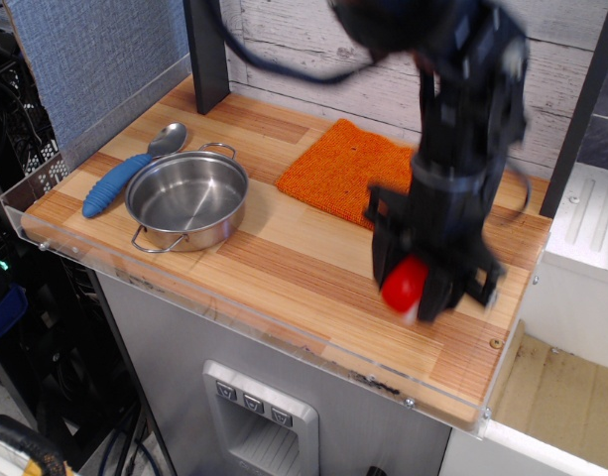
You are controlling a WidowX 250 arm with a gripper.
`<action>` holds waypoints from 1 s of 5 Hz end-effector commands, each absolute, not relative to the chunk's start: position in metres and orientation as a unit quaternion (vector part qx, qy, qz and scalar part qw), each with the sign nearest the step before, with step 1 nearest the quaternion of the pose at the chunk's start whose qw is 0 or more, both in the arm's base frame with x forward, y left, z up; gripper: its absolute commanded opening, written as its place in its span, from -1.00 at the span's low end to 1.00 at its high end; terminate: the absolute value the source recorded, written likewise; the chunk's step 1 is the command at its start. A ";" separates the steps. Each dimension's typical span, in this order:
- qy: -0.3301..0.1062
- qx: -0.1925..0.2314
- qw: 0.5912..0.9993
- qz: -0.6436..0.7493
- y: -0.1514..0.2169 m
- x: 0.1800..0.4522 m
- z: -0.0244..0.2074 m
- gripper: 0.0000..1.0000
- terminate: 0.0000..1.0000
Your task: Put the sushi behind the silver pot, in the corner near the blue spoon and orange rag.
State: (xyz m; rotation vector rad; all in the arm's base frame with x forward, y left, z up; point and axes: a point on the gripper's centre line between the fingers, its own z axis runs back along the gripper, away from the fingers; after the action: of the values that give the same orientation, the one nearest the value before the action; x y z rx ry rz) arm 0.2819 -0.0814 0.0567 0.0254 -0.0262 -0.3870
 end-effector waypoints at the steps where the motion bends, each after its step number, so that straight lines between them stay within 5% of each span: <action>1: -0.073 -0.002 0.987 -0.143 -0.013 0.308 0.120 -1.00 -1.00; 5: -0.044 0.014 0.999 -0.013 0.129 0.360 0.103 -1.00 -1.00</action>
State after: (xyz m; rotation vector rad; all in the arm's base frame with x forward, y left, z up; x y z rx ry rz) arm 0.3647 0.1216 0.0840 0.0076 -0.0347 -0.0291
